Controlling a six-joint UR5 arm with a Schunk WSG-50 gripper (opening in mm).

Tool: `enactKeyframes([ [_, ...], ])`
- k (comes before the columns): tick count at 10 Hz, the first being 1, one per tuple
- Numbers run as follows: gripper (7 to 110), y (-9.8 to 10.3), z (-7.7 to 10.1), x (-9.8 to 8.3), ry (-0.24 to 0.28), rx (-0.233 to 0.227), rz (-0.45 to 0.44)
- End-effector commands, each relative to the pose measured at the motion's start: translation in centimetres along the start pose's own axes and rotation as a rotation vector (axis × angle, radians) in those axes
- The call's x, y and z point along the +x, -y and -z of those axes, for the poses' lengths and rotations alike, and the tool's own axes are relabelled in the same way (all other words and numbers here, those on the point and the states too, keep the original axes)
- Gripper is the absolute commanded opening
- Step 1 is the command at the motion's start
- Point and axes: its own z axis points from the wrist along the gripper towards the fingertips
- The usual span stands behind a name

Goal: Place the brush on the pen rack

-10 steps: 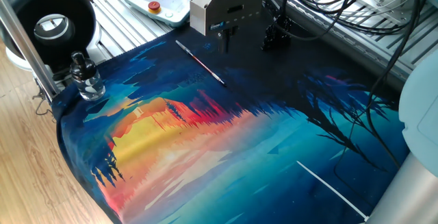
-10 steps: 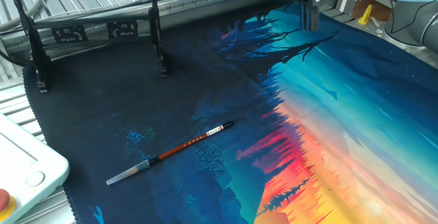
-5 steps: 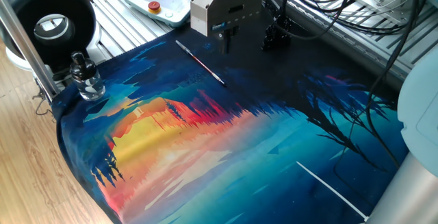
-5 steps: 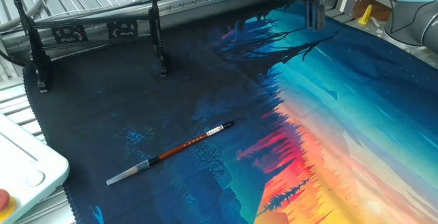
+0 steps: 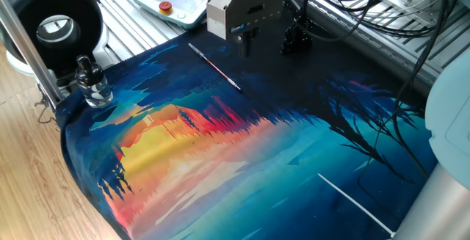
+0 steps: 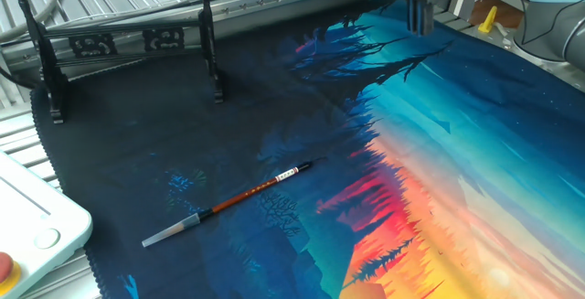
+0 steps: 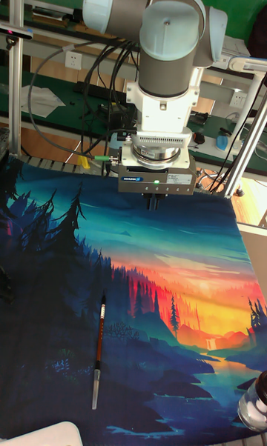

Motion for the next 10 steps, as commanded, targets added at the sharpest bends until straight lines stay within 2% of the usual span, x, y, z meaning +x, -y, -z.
enactKeyframes([
  [1, 7, 0.03, 0.04, 0.11, -0.006, 0.001, -0.009],
  [3, 7, -0.13, 0.55, 0.06, 0.015, 0.001, -0.009],
  [6, 7, 0.26, 0.51, 0.13, 0.013, 0.014, -0.017],
  [10, 7, -0.03, 0.57, 0.30, 0.008, 0.007, 0.008],
])
